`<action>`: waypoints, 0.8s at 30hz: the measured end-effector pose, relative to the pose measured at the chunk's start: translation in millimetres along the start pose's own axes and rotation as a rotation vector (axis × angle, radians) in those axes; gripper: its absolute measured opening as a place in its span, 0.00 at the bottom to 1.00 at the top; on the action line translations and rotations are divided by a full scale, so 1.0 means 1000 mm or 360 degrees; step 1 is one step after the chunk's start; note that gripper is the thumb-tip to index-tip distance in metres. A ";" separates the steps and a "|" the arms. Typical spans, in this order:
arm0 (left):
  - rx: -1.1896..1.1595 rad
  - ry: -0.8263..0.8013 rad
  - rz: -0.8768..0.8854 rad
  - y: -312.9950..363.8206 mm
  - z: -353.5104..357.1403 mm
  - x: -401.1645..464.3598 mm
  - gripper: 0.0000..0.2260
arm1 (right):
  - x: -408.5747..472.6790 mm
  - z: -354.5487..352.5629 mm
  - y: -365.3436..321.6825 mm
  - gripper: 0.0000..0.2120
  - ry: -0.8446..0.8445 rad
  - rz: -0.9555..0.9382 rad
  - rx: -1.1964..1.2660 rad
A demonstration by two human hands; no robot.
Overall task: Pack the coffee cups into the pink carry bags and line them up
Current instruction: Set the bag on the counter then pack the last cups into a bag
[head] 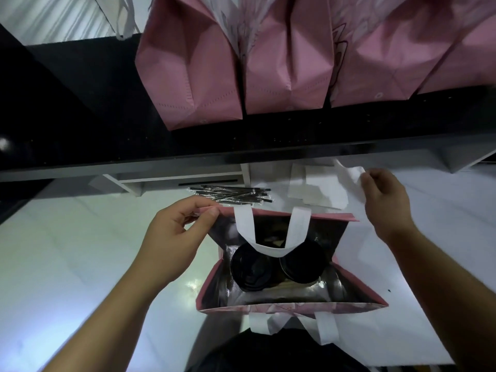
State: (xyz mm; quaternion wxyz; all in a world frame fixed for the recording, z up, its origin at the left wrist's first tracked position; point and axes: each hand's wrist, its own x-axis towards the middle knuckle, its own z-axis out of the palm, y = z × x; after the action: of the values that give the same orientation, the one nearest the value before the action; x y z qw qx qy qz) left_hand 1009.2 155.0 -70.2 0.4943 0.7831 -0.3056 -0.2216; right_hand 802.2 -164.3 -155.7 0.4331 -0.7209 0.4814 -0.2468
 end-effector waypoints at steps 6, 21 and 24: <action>0.0016 0.0145 -0.0018 -0.001 0.003 0.000 0.05 | -0.085 -0.055 -0.067 0.07 0.0101 -0.0265 0.0123; 0.0058 0.0219 -0.0011 0.006 0.014 0.002 0.08 | -0.139 0.018 -0.167 0.04 -0.1093 -0.1075 -0.1422; 0.0028 0.0188 -0.0016 0.004 0.011 0.002 0.08 | -0.125 0.034 -0.168 0.06 -0.0720 -0.1166 -0.1626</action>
State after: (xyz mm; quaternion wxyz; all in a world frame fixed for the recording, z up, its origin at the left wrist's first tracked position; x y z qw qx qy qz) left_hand 1002.6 145.0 -70.7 0.5034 0.8006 -0.2740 -0.1747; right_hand 857.4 -10.2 -20.7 0.0158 -0.9864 0.1592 0.0384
